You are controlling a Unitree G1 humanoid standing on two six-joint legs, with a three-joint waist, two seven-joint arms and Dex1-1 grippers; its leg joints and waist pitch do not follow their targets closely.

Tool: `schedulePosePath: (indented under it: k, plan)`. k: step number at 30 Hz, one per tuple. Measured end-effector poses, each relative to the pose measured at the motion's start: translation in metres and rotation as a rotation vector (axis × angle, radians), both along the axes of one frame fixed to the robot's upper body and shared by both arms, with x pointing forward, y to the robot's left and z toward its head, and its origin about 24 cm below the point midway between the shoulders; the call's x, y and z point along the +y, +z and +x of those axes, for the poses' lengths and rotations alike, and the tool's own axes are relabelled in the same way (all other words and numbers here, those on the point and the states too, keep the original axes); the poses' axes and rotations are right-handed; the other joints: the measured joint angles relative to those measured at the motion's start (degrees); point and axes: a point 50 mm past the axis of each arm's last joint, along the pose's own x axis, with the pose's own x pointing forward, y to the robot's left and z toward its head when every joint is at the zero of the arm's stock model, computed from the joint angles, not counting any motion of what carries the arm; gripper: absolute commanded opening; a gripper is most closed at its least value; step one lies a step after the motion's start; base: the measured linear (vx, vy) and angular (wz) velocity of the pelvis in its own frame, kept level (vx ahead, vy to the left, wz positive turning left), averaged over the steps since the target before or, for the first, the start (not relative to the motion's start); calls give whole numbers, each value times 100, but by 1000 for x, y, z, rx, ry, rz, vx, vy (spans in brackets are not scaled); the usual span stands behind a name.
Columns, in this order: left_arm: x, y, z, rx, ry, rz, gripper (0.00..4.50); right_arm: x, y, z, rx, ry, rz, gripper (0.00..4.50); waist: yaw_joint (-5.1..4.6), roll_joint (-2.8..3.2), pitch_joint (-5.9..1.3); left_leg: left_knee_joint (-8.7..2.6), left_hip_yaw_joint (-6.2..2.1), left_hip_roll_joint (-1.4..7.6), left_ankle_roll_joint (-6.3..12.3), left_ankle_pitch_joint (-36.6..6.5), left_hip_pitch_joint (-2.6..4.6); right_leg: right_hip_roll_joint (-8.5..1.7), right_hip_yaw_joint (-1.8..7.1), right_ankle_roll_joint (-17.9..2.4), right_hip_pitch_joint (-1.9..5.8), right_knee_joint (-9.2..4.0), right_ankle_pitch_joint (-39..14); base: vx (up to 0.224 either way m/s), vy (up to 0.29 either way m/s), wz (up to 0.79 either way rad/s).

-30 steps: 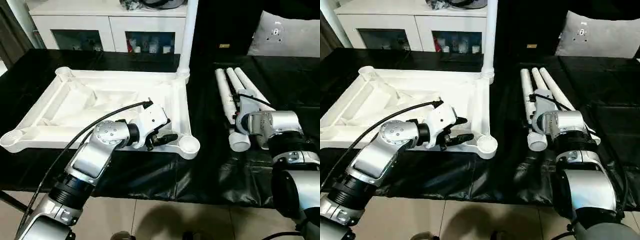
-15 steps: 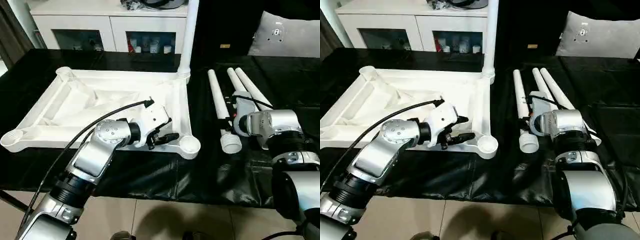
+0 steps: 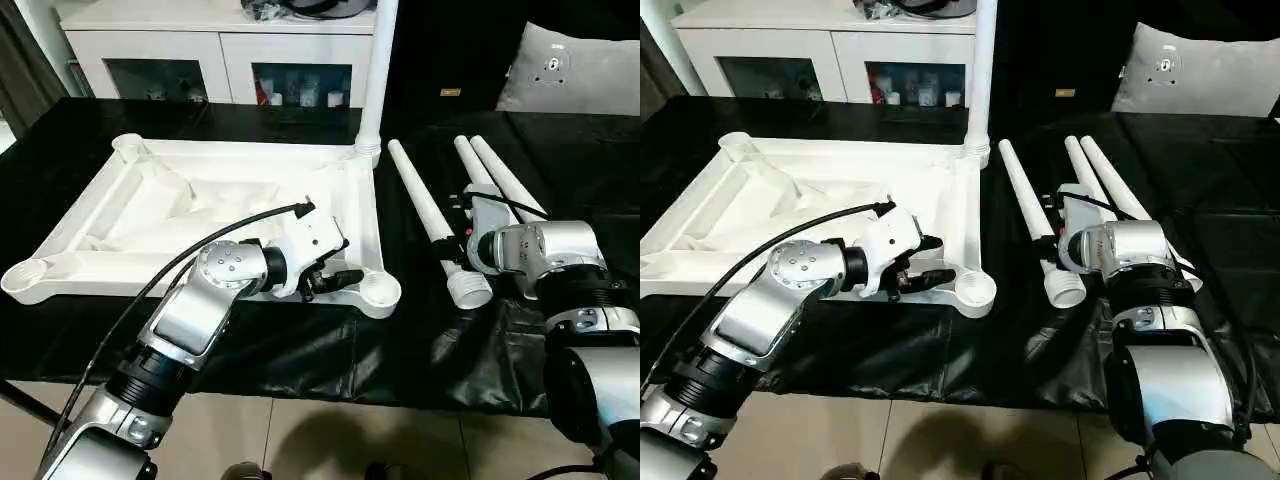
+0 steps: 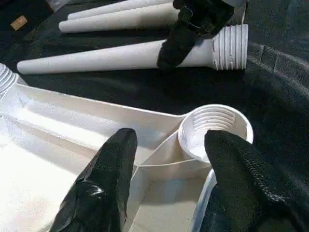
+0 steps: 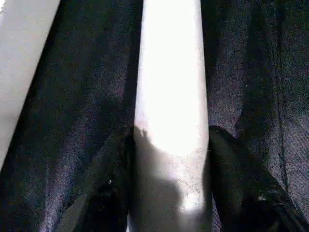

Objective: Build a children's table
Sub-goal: Pick table leg

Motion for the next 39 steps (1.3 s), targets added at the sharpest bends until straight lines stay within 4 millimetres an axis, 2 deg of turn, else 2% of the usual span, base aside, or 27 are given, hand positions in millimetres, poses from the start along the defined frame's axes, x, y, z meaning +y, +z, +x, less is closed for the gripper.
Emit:
schedulePosePath:
  k: [5, 10, 13, 16, 20, 25, 27, 31, 35, 39]
  plan:
    - [0, 0, 0, 0, -3, -2, 267, -5, 1, 0, -29, -57, 15, 186, 2, 0, 0, 2, 0, 0, 0, 0, -2, 0, 0, 0, -1, 0, 0, 0, 0, 0]
    - [-2, 3, 1, -5, 2, -19, 267, -17, 14, 7, -166, -197, 79, 186, -2, 1, 0, 2, 0, -1, 0, 0, -3, -1, 0, 0, -3, 0, 0, 0, 0, 0]
    - [-5, 10, 4, -27, 27, -67, 267, -15, 30, 13, -389, -219, 201, 185, -12, 6, -1, -1, 1, 0, 0, 0, -9, 0, -1, 0, -12, 0, 0, 0, 0, 0]
    - [-6, 21, 9, -56, 45, -116, 267, -15, 48, 16, -539, -205, 248, 185, 0, 17, -8, -2, 1, 0, 0, 0, -5, 0, -3, 0, -7, 1, 0, 0, 0, 0]
    - [-3, 36, 18, -66, 139, -249, 267, -7, 68, 8, -711, -127, 515, 185, 6, 22, -9, 0, 0, 0, 2, 1, -8, 0, -3, 0, -6, -1, 1, 0, 0, 0]
    - [-8, 74, 33, -16, 246, -549, 267, 15, 84, -18, -877, 122, 820, 185, 67, 22, -9, 3, -1, 0, 25, 14, -6, -1, -6, 0, -1, -4, 1, 0, 0, 0]
    - [-12, 88, 36, -11, 239, -640, 267, 22, 87, -22, -876, 186, 866, 185, 78, 23, -10, 3, -1, 0, 25, 14, -4, -1, -7, 0, 2, -6, 1, 0, 0, 0]
    - [-17, 104, 37, 64, 236, -814, 267, 27, 85, -27, -865, 221, 899, 185, 132, 23, -10, 4, -3, -1, 24, 14, -9, -1, -12, 0, 2, -9, 0, 0, 0, 0]
    - [-23, 113, 38, 125, 228, -914, 267, 34, 85, -36, -876, 288, 909, 185, 158, 23, -10, 3, -6, 0, 25, 15, -17, -1, -17, 3, 3, -23, 1, 0, 0, 0]
    - [-29, 122, 38, 163, 230, -963, 267, 46, 85, -45, -853, 395, 995, 185, 167, 23, -10, -3, -11, 1, 32, 18, -34, -2, -30, 13, 5, -67, 9, 0, 0, 0]
